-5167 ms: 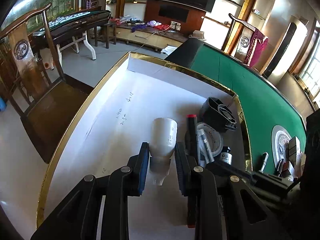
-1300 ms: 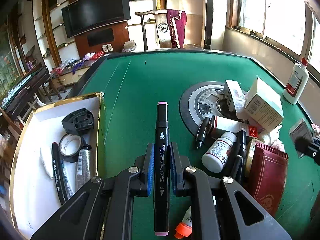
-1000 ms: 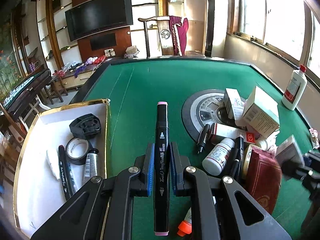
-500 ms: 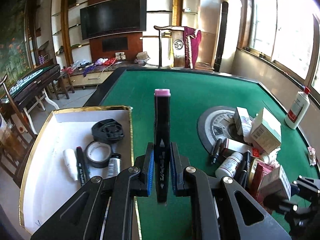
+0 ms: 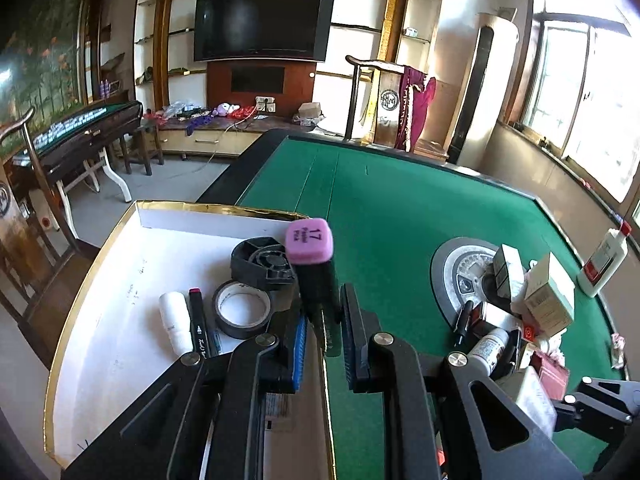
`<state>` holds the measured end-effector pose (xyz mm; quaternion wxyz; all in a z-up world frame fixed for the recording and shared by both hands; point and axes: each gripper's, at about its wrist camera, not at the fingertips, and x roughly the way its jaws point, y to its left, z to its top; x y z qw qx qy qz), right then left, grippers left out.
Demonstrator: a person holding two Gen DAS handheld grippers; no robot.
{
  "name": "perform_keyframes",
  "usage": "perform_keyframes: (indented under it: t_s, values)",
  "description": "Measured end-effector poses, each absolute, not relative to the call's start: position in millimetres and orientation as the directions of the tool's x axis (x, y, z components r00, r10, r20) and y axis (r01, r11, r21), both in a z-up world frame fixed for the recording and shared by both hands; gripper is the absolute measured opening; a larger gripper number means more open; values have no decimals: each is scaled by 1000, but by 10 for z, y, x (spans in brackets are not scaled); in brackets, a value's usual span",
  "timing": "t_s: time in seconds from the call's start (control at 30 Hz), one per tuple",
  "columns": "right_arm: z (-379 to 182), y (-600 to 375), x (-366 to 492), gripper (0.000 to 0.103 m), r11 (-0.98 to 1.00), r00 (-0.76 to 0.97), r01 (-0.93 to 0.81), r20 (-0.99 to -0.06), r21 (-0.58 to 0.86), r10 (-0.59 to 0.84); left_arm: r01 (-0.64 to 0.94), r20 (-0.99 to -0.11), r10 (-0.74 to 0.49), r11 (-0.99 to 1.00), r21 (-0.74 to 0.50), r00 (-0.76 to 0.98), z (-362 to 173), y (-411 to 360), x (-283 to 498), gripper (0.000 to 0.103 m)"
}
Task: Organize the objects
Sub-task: 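Carry the marker and medicine box over the white tray with both tools, then lower the marker and box into the tray and open both tools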
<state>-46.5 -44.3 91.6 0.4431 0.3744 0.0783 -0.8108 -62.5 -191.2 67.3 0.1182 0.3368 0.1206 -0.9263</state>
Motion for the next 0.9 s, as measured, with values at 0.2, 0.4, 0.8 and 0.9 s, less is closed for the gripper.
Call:
perform_keyframes:
  t_s: [0.2, 0.4, 0.8, 0.9]
  values:
    - [919, -648, -504, 32, -591, -341, 791, -688, 160, -641, 274, -629, -46, -923, -270, -776, 671, -2110, -584, 12]
    - [947, -754, -524, 32, -593, -339, 790, -693, 157, -636, 275, -596, -33, -907, -320, -802, 725, -2243, -517, 12]
    - [932, -1268, -671, 32, -567, -314, 814, -723, 128, -615, 440, -607, -157, -826, -352, -779, 622, -2796, -385, 12]
    - [841, -1436, -664, 32, -555, -300, 824, -740, 116, -601, 486, -623, -190, -802, -347, -759, 545, -2912, -394, 12]
